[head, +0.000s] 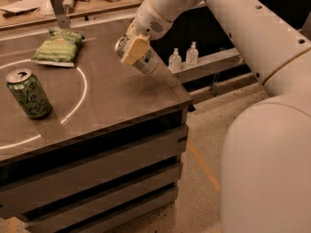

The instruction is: Knock 7up can over

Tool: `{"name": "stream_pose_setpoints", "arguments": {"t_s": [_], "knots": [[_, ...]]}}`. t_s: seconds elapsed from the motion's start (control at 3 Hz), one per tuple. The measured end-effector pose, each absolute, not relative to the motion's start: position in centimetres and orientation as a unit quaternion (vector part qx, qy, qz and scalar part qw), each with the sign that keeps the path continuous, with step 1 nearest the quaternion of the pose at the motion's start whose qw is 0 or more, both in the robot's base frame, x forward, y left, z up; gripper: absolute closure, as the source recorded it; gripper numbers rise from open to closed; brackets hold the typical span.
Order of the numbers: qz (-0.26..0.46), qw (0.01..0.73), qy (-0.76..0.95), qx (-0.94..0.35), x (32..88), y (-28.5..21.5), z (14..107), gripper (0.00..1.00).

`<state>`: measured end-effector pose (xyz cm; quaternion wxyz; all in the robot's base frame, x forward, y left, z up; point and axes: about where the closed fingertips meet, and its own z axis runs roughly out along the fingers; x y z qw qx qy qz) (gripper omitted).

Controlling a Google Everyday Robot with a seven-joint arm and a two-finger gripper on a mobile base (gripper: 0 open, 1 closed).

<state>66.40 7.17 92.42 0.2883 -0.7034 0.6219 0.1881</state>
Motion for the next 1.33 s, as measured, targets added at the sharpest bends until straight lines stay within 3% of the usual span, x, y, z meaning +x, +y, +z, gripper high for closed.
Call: {"name": "stream_pose_setpoints", "arguments": {"t_s": [0.33,0.67,1.0,1.33], "knots": [[0.175,0.252,0.62,-0.722,65.3,7.6,91.2,0.53],[0.179,0.223,0.605,-0.743,64.2,9.0,89.8,0.22],[0.181,0.193,0.592,-0.761,64.3,10.7,86.4,0.0],[0.181,0.193,0.592,-0.761,64.3,10.7,86.3,0.0]]}}
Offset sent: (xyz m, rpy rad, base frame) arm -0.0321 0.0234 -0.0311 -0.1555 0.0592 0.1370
